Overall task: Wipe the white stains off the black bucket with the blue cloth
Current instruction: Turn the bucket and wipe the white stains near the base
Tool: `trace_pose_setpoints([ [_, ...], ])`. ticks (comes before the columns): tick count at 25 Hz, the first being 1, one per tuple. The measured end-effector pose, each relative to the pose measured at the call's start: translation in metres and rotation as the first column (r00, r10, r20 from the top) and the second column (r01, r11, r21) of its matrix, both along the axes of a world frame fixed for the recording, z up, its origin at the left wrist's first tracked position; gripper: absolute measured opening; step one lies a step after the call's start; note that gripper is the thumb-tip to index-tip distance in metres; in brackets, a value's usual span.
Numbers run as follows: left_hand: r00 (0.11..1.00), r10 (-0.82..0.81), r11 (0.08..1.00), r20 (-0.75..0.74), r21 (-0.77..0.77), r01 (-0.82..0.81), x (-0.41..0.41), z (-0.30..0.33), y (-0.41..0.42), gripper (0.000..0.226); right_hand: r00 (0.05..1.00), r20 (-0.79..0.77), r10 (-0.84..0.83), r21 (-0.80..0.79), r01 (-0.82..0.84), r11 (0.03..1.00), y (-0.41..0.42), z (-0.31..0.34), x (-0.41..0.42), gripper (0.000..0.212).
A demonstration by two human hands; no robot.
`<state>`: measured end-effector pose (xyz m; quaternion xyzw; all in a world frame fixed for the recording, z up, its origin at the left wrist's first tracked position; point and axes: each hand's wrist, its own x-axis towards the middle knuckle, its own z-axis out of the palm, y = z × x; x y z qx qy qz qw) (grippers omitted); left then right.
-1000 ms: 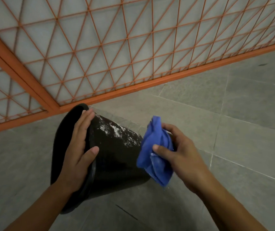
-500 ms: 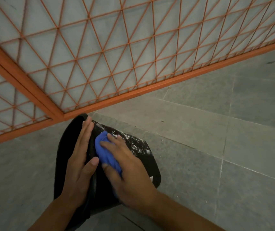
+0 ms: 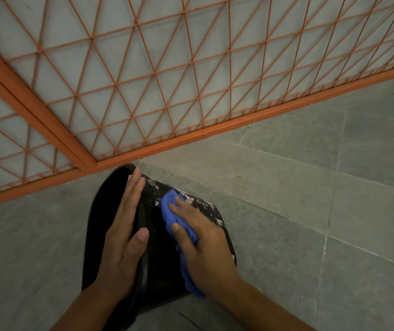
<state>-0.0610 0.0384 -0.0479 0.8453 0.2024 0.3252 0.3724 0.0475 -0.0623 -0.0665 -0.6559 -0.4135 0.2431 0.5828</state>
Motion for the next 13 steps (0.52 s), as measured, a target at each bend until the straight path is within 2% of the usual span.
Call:
trace_pose_setpoints([
  [3, 1.000, -0.024, 1.000, 0.006, 0.015, 0.024, 0.002, 0.000, -0.002, 0.074, 0.997, -0.001, 0.073, 0.087, -0.073, 0.993, -0.001, 0.009, -0.007, 0.042],
  [9, 1.000, 0.009, 1.000, -0.001, -0.011, -0.009, 0.004, -0.001, 0.002, 0.075, 0.999, -0.040, -0.002, 0.036, 0.003, 0.999, 0.005, 0.005, 0.001, 0.035],
  [13, 1.000, -0.018, 1.000, -0.002, 0.003, 0.018, 0.004, 0.002, 0.002, 0.072, 0.997, 0.001, 0.071, 0.072, -0.071, 0.995, 0.010, 0.010, 0.000, 0.037],
])
